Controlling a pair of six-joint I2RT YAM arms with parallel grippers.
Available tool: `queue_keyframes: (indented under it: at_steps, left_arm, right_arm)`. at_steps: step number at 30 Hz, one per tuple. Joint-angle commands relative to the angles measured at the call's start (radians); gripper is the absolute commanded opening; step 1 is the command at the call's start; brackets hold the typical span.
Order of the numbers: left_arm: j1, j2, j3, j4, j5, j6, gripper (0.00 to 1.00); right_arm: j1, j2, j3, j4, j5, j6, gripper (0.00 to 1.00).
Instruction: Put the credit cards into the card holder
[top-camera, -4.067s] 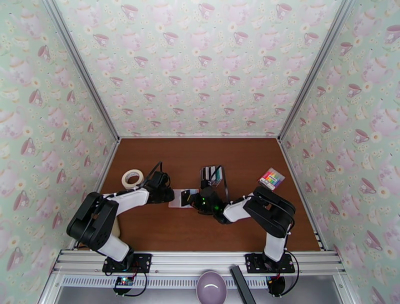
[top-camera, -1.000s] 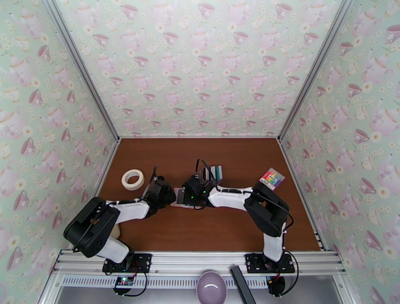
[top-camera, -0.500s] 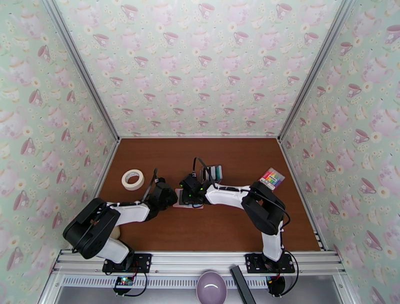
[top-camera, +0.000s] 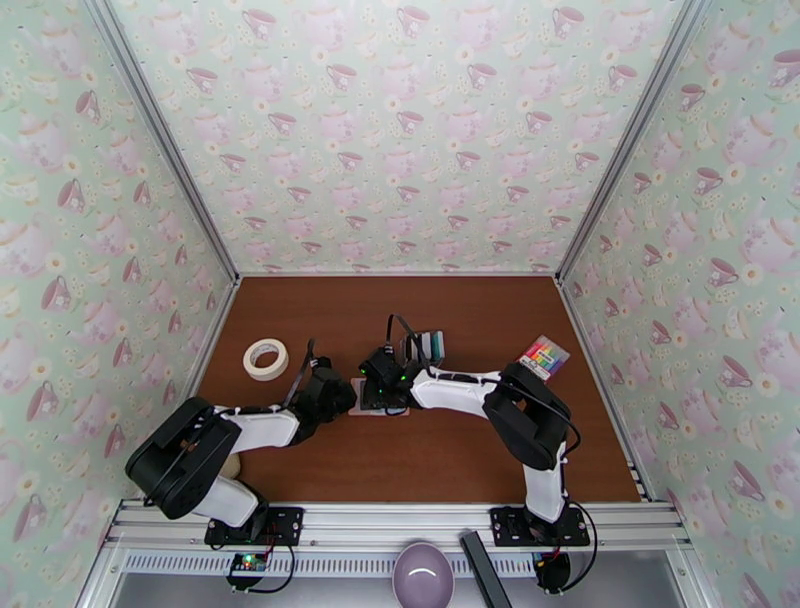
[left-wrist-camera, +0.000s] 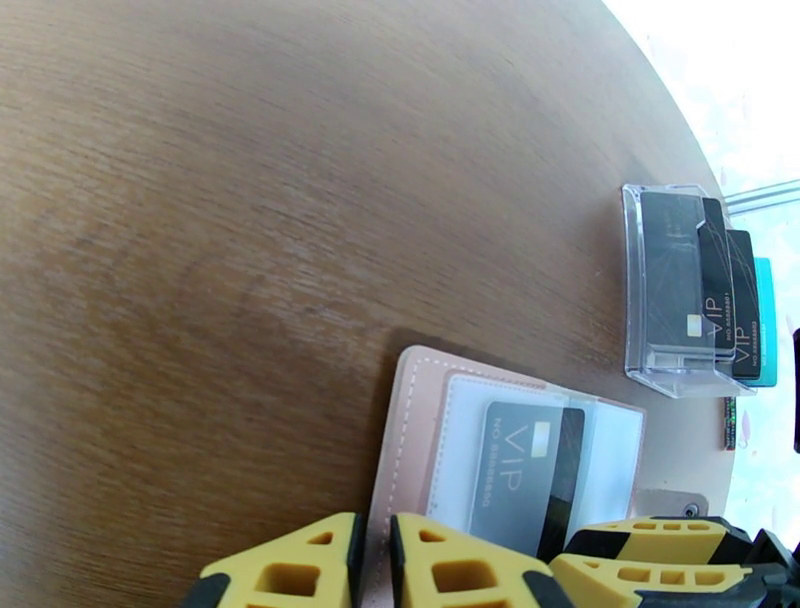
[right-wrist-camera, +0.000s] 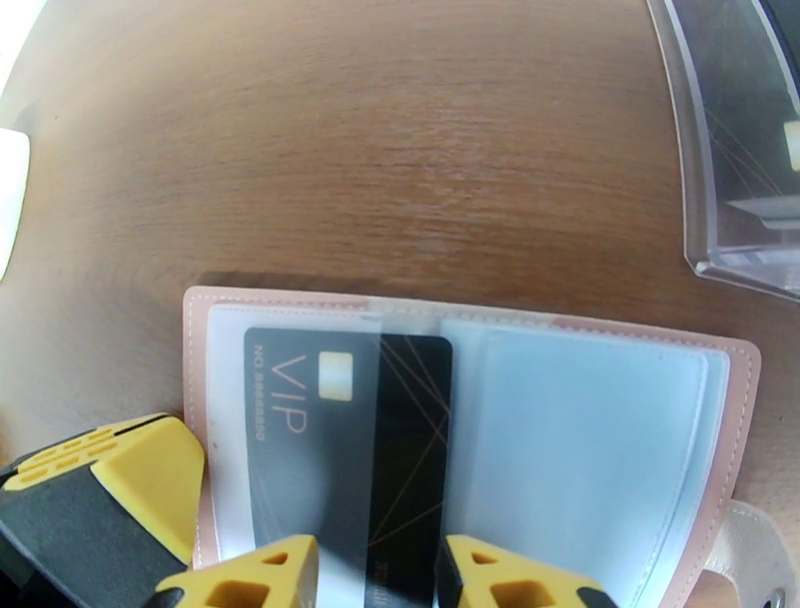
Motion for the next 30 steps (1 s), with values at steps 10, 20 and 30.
queue_keyframes:
  at_steps: [10, 20, 30]
  left_arm:
    - [-0.049, 0.073, -0.064, -0.167, 0.19, -0.037, 0.13]
    - [-0.057, 0.093, -0.06, -0.15, 0.2, -0.037, 0.11]
    - [-0.069, 0.119, -0.053, -0.128, 0.208, -0.046, 0.1]
  right_arm:
    - [-0.004, 0.025, 0.023, -0.016, 0.015, 0.018, 0.38]
    - [-0.002, 0.033, 0.023, 0.034, -0.033, 0.026, 0.34]
    - [0.022, 0.074, 0.096, -0.006, -0.046, 0.012, 0.33]
